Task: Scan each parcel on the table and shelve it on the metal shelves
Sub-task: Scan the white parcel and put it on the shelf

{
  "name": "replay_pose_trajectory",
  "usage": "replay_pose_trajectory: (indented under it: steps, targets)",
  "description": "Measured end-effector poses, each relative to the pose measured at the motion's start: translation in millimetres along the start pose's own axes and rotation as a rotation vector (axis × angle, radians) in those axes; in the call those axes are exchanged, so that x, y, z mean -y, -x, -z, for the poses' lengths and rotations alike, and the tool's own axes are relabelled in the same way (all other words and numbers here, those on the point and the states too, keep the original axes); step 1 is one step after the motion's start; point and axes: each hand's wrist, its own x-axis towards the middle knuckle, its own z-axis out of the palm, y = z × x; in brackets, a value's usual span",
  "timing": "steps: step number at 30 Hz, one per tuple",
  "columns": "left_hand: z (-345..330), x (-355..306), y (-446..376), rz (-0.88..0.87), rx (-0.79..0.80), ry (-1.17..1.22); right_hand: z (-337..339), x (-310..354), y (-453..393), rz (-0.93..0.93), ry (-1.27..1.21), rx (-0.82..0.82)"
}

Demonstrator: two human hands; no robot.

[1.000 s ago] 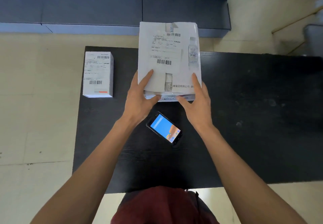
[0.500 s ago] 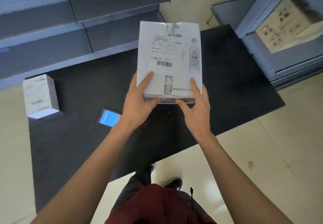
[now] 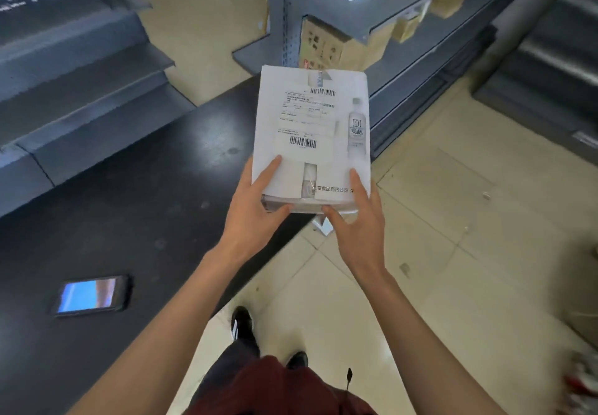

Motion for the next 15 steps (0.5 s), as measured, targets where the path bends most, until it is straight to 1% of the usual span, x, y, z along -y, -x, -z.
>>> replay_pose_trajectory:
  steps: [7, 13, 15]
  targets:
    - [-59, -30, -58, -0.103, 0.131, 0.033, 62, -22, -29, -0.044, 0.085, -0.172]
    - [-108, -44, -127, -0.157, 0.200, 0.089, 93, -39, -87, -0.049, 0.128, -0.274]
    - [-123, -51, -152, -0.164, 0.220, 0.122, 102, -43, -111, -0.076, 0.127, -0.287]
